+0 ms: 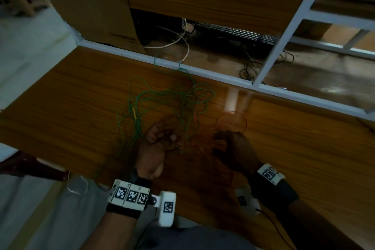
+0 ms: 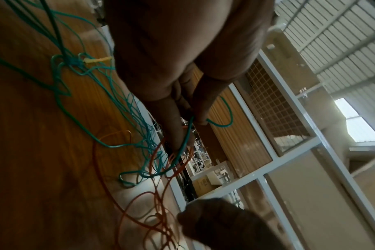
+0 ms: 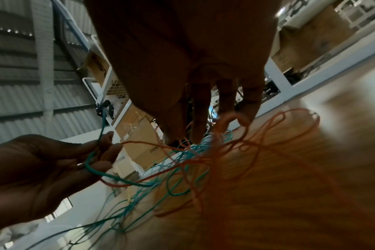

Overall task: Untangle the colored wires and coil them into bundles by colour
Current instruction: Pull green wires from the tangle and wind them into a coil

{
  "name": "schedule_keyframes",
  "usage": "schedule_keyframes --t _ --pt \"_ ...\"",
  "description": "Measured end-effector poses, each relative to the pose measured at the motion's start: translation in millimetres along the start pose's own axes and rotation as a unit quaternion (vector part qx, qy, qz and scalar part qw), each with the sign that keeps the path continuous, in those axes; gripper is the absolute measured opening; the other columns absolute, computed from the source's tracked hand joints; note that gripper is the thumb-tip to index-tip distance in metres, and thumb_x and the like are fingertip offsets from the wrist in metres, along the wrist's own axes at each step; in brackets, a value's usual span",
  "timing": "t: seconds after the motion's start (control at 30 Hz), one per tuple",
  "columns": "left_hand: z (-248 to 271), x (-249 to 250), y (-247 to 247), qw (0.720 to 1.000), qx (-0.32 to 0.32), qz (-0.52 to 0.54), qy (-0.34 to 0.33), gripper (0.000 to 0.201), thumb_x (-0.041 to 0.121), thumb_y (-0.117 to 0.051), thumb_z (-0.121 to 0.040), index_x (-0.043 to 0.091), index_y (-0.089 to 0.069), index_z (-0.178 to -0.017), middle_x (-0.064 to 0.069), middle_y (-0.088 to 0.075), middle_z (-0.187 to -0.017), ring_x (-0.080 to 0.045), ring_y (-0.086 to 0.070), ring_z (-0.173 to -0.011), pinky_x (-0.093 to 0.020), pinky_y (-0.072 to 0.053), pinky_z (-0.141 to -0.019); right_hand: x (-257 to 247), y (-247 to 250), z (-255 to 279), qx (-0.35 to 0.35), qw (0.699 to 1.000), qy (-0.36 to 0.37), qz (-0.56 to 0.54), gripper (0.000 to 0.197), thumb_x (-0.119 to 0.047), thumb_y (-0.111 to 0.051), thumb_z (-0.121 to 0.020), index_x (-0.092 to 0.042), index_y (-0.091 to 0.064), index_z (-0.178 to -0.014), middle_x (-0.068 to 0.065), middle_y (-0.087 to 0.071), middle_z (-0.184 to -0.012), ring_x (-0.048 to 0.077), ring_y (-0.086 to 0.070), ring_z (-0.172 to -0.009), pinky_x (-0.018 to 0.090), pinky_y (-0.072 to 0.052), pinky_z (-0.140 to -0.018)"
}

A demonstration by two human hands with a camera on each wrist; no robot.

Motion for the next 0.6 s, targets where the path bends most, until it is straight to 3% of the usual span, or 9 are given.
schedule_keyframes --t 0.07,0.13,0.23,0.37,0.43,0.5,0.53,0.6 --pt "-1.4 1.7 9.0 1.000 0.021 -0.007 -0.005 0.039 -0.010 -0.059 -0.086 0.012 -0.063 -0.119 -0.016 -0.069 -0.110 -0.038 -0.063 -0.109 -0.053 -0.052 -0.092 14.5 -10.5 2.5 -0.049 0.997 -0.016 0.058 0.054 -0.039 -0.080 -0.080 -0.030 -0.063 -0.131 0.000 -0.070 -0.124 0.026 -0.068 -0.107 0.041 -0.059 -0.083" --pt "-0.6 4.0 13.1 0.999 0.033 -0.026 -0.005 0.038 -0.011 -0.059 -0.087 0.012 -0.063 -0.118 -0.016 -0.070 -0.108 -0.038 -0.063 -0.109 -0.058 -0.049 -0.094 22.1 -17.9 3.3 -0.068 0.993 -0.033 0.089 0.038 -0.037 -0.077 -0.086 -0.031 -0.068 -0.123 -0.002 -0.074 -0.110 0.023 -0.073 -0.096 0.035 -0.060 -0.075" --pt "3.4 11.7 14.5 0.995 0.051 -0.080 -0.031 0.038 -0.010 -0.060 -0.088 0.016 -0.064 -0.114 -0.012 -0.072 -0.103 -0.033 -0.066 -0.106 -0.054 -0.053 -0.090 37.0 -5.5 -2.9 -0.057 0.989 -0.084 0.107 0.006 -0.030 -0.067 -0.096 -0.030 -0.068 -0.102 -0.006 -0.069 -0.094 0.020 -0.070 -0.085 0.024 -0.048 -0.062" --pt "9.0 33.6 27.6 0.991 0.097 -0.027 -0.090 0.035 -0.011 -0.056 -0.090 0.015 -0.061 -0.113 -0.004 -0.070 -0.090 -0.026 -0.066 -0.085 -0.041 -0.059 -0.075 56.2 42.0 -5.0 -0.020 0.982 -0.157 0.103 0.009 -0.024 -0.056 -0.104 -0.027 -0.061 -0.098 -0.004 -0.069 -0.092 0.005 -0.059 -0.065 0.019 -0.043 -0.052" --pt "11.8 41.0 36.1 0.989 0.114 0.005 -0.099 0.036 -0.010 -0.056 -0.091 0.018 -0.061 -0.113 -0.003 -0.069 -0.091 -0.022 -0.065 -0.082 -0.044 -0.057 -0.076 53.8 68.6 3.1 0.009 0.983 -0.173 0.055 0.015 -0.018 -0.064 -0.099 -0.027 -0.063 -0.111 -0.004 -0.067 -0.104 0.012 -0.064 -0.078 0.018 -0.046 -0.062" --pt "12.9 41.3 38.7 0.988 0.118 0.011 -0.102 0.038 -0.012 -0.056 -0.090 0.017 -0.061 -0.114 -0.004 -0.069 -0.093 -0.022 -0.065 -0.084 -0.045 -0.057 -0.077 47.3 86.0 9.6 0.073 0.984 -0.145 0.078 0.042 -0.024 -0.071 -0.088 -0.021 -0.062 -0.129 0.006 -0.066 -0.125 0.027 -0.066 -0.100 0.035 -0.057 -0.078" --pt "14.1 39.9 34.7 0.988 0.110 -0.002 -0.108 0.039 -0.014 -0.055 -0.089 0.016 -0.061 -0.113 -0.004 -0.069 -0.092 -0.023 -0.064 -0.085 -0.044 -0.057 -0.077 38.6 87.1 12.7 0.098 0.985 -0.116 0.079 0.050 -0.029 -0.072 -0.086 -0.023 -0.059 -0.134 0.007 -0.063 -0.131 0.028 -0.064 -0.106 0.041 -0.058 -0.082" --pt "18.7 35.0 13.8 0.987 0.074 -0.064 -0.124 0.040 -0.017 -0.058 -0.086 0.015 -0.063 -0.109 -0.001 -0.072 -0.088 -0.021 -0.066 -0.087 -0.040 -0.056 -0.076 1.9 80.5 19.1 0.096 0.992 -0.065 -0.057 0.053 -0.043 -0.070 -0.091 -0.033 -0.053 -0.139 -0.007 -0.059 -0.132 0.014 -0.063 -0.106 0.036 -0.057 -0.079"
Point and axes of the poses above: each hand's wrist, its own z-axis away from the middle knuckle, its own y-axis out of the back of the hand, x = y × z, the point moved 5 cm from there along -z, towards the middle knuckle
